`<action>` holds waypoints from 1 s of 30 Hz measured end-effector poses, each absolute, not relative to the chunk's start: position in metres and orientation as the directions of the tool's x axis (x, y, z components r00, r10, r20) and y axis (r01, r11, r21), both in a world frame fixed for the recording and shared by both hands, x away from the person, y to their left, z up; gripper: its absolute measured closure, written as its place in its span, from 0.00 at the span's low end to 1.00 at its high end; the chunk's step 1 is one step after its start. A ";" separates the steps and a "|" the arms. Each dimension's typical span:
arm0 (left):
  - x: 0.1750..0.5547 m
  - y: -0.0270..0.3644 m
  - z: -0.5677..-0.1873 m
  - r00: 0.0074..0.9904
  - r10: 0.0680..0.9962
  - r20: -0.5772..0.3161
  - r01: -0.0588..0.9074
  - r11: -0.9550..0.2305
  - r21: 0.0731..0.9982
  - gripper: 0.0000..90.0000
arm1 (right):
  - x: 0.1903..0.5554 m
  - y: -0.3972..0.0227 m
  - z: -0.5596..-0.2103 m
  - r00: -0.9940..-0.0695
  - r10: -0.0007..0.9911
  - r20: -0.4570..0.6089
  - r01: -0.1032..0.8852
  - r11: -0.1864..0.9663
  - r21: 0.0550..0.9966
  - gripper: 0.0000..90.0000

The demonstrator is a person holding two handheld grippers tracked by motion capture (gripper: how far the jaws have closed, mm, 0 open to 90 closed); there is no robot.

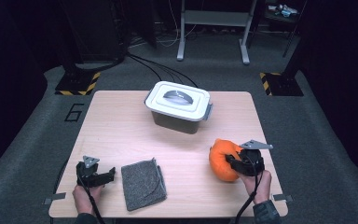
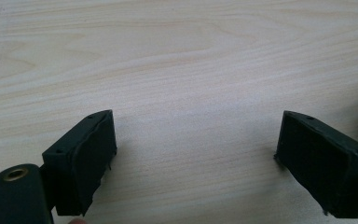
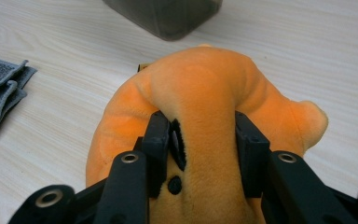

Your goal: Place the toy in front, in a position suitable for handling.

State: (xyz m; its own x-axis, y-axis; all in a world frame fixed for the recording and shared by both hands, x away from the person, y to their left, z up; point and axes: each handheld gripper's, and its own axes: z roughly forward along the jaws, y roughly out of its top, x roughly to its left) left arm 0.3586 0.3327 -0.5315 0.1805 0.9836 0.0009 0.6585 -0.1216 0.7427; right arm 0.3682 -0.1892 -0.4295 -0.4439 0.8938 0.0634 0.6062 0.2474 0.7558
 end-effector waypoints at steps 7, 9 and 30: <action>0.359 0.333 -0.531 0.180 0.984 0.001 0.658 -0.121 0.743 0.13 | 0.376 -0.178 -0.426 -0.486 0.873 0.041 0.586 0.290 0.757 0.69; 0.359 0.333 -0.531 0.180 0.984 0.001 0.658 -0.121 0.743 0.13 | 0.378 -0.174 -0.425 -0.499 0.866 0.029 0.580 0.309 0.754 0.69; 0.359 0.333 -0.531 0.180 0.984 0.001 0.658 -0.121 0.743 0.13 | 0.403 -0.121 -0.420 -0.651 0.759 -0.003 0.506 0.436 0.744 0.69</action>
State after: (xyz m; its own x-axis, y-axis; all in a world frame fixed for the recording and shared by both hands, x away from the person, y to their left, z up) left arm 0.3586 0.3327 -0.5315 0.1799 0.9837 0.0007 0.6585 -0.1210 0.7428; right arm 0.4028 -0.1211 -0.4204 -0.6506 0.7594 -0.0031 0.5059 0.4364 0.7441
